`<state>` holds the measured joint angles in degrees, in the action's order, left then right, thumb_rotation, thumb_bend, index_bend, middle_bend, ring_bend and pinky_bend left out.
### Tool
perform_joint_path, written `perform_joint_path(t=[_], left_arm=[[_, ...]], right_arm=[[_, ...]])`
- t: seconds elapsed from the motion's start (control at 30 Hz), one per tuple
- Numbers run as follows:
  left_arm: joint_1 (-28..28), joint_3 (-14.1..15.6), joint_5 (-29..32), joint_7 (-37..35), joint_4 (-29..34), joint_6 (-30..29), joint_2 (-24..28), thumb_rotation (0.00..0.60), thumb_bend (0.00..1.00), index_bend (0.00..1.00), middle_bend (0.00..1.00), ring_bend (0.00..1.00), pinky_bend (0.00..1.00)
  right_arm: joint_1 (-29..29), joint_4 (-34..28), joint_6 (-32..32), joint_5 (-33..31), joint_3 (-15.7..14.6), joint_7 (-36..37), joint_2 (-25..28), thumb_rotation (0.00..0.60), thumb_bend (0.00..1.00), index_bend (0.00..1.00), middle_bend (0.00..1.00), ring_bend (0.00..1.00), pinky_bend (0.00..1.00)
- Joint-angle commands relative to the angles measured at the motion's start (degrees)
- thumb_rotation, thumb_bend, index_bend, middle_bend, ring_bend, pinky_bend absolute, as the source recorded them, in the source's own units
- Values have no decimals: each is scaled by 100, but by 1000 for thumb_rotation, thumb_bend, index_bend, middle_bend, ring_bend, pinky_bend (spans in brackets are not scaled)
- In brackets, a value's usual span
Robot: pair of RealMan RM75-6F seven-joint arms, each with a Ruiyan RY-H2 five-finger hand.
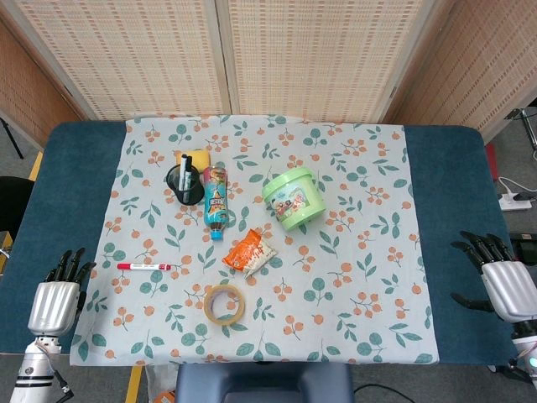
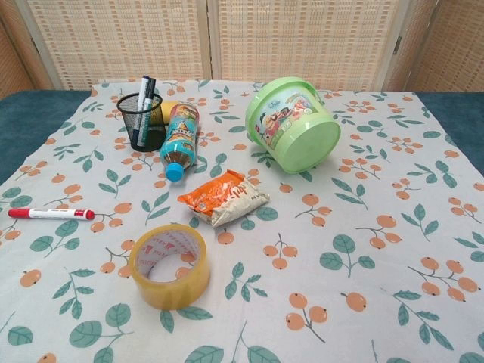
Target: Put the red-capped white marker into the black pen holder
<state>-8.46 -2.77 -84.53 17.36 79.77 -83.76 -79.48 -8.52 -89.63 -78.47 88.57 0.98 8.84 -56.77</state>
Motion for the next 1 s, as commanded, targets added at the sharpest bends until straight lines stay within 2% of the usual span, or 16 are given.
perform_joint_path(t=[0.03,0.4,0.77,0.87,1.0], left_arm=[[-2,3,-1,12,13,3,6,600,373,252,49,50,326],[-23,79,-154,-501,150,35,142,600,377,252,48,50,339],[-35,106,-218,-694,180,45,179,600,377,249,48,50,339],[-30,101,-218,-739,183,32,181,600,377,220,45,50,339],[-30,107,-214,-793,177,48,185,600,376,117,31,50,340]], right_arm=[[19,2,-30,3,-1,19,8,600,0,202,83,114,80],[46,-21,-78,32,-10,46,46,600,0,202,83,114,80],[72,-2,-143,90,-21,153,73,600,0,202,83,114,80],[75,-2,-146,87,-20,129,69,600,0,202,83,114,79],[61,-15,-105,77,-23,94,63,600,0,202,83,114,80]])
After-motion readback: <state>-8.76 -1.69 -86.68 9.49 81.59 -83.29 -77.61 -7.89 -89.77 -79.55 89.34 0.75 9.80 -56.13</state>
